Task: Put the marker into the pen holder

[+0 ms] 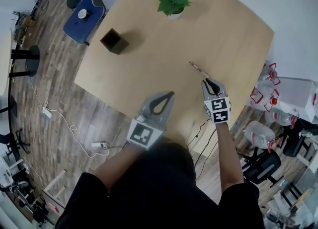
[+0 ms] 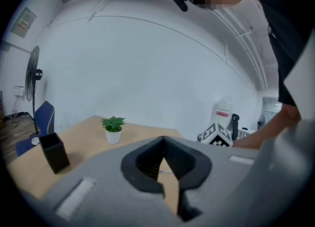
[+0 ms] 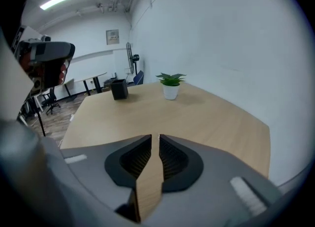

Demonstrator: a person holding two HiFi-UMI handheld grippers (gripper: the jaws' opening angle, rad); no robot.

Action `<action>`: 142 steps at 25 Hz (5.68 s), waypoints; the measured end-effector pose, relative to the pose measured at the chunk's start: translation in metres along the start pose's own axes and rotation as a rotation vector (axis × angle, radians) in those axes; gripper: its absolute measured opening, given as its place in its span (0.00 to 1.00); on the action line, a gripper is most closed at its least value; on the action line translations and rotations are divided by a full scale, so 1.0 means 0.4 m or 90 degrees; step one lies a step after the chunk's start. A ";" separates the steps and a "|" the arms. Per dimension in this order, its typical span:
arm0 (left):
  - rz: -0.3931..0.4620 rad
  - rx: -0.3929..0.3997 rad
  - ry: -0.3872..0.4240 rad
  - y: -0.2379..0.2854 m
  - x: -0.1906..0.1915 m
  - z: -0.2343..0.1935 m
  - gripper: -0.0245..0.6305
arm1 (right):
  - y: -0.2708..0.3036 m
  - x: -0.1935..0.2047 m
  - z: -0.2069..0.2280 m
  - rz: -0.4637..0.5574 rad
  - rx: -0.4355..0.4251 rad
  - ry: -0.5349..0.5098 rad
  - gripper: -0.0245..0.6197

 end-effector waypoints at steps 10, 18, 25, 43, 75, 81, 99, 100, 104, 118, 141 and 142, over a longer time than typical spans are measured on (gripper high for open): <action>-0.024 -0.008 -0.006 0.005 0.040 -0.030 0.04 | 0.198 0.047 0.089 -0.120 -0.015 -0.074 0.20; -0.042 -0.039 -0.031 -0.023 0.078 -0.064 0.04 | 0.300 0.064 0.097 -0.190 -0.020 -0.130 0.21; -0.032 -0.064 -0.035 -0.025 0.086 -0.098 0.04 | 0.358 0.062 0.090 -0.204 -0.034 -0.157 0.19; -0.006 -0.140 -0.040 -0.201 0.055 -0.054 0.04 | 0.261 0.055 -0.039 -0.136 -0.046 -0.143 0.11; 0.190 -0.274 -0.069 -1.201 -0.003 -0.492 0.04 | 0.000 -0.333 -1.194 0.163 -0.135 0.053 0.11; 0.199 -0.283 -0.106 -1.319 0.061 -0.546 0.04 | -0.006 -0.370 -1.301 0.198 -0.150 0.057 0.11; 0.166 -0.224 -0.080 -1.160 0.000 -0.833 0.04 | 0.226 -0.543 -1.270 0.254 -0.212 0.109 0.11; 0.167 -0.210 -0.077 -1.141 -0.003 -0.855 0.04 | 0.247 -0.554 -1.259 0.256 -0.209 0.119 0.11; 0.140 -0.185 -0.079 -1.054 -0.017 -0.942 0.04 | 0.328 -0.596 -1.209 0.264 -0.196 0.154 0.11; 0.041 -0.088 -0.059 -0.726 -0.029 -1.123 0.04 | 0.519 -0.664 -0.983 0.305 -0.125 0.259 0.11; 0.042 0.061 -0.084 -0.582 -0.025 -1.247 0.04 | 0.719 -0.722 -0.893 0.332 0.000 0.318 0.11; 0.039 0.063 -0.086 -0.587 -0.020 -1.251 0.04 | 0.730 -0.718 -0.889 0.325 0.012 0.305 0.11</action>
Point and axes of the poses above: the fingertips, and each gripper's own axes: y forward along the fingers, z to its right, x out of its underside, the point moved 10 cm from there along -y, backward along the fingers, and after that the axes turned 8 degrees about y, right-handed, at the moved point
